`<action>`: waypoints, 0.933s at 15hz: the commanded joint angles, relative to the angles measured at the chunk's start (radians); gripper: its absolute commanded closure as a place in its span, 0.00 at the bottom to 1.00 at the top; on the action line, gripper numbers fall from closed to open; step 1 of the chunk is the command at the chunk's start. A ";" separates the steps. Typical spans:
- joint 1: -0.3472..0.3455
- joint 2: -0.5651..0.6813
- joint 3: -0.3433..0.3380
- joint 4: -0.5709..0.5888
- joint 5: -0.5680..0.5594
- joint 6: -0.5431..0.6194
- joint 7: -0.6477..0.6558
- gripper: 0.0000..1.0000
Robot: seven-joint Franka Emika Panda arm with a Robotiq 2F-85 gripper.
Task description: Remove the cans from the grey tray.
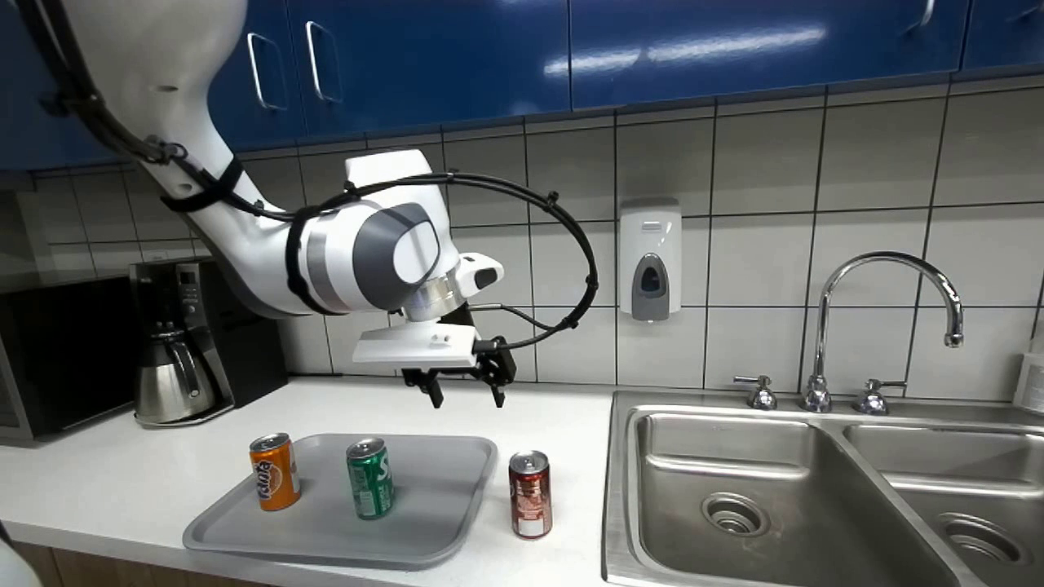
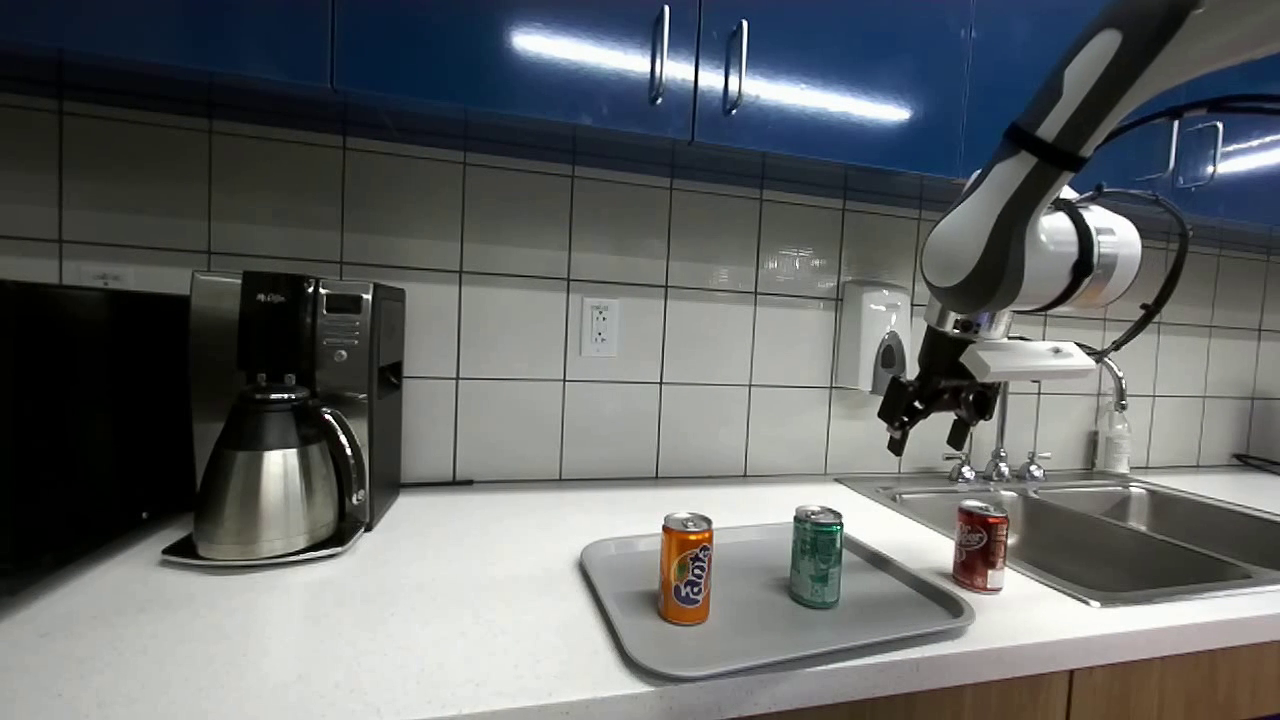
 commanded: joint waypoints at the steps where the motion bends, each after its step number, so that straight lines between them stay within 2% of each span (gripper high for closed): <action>1: 0.032 -0.039 0.029 -0.013 0.043 -0.043 -0.033 0.00; 14: 0.172 -0.032 0.088 -0.029 0.125 -0.053 -0.094 0.00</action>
